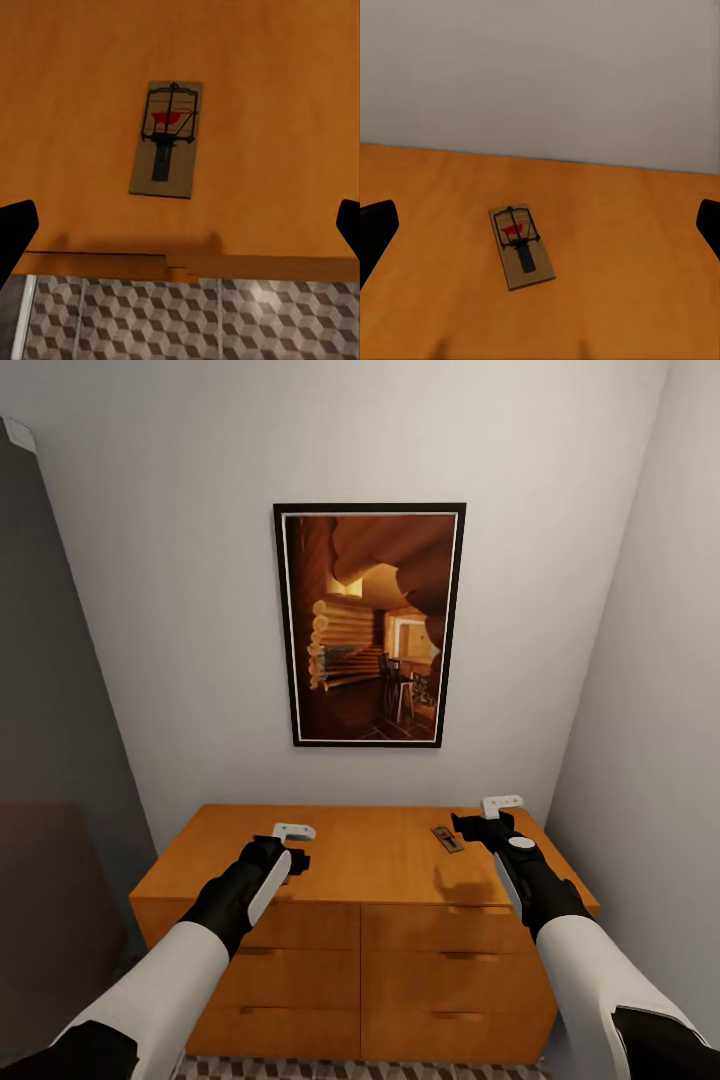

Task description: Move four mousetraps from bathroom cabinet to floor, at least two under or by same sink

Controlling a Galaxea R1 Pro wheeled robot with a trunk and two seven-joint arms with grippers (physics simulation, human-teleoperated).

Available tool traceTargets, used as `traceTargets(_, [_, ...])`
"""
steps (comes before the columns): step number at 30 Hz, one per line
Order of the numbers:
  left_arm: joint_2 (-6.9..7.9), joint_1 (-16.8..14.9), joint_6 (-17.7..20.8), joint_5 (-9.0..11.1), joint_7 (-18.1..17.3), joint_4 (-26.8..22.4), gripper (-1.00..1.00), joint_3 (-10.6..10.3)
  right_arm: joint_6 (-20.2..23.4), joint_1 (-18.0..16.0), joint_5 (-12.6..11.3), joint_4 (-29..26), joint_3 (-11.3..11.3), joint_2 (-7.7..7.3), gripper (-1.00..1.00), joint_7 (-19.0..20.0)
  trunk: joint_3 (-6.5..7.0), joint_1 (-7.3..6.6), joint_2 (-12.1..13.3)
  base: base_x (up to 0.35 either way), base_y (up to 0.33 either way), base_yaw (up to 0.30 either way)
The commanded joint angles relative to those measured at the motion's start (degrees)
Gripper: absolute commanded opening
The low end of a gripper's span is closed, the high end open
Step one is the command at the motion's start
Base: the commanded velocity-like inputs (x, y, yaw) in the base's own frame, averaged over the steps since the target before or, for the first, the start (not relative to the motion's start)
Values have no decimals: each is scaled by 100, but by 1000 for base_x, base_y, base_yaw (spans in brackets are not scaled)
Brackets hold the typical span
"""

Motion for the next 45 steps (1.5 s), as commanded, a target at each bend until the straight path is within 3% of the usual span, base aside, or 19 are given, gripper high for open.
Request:
traceTargets(1, [5,-2,-3,60,50,1,100,-20,23,-1,61,-11,-32,5,100,49,-3,2,-5,0,0,0])
traceTargets(11, [55,-2,-92,48,42,19,100,2,12,-1,57,-11,-33,5,100,49,-3,2,-5,0,0,0])
traceTargets(45, [4,-2,-353,61,42,12,100,-19,2,0,63,-11,-28,5,100,49,-3,2,-5,21,25,0])
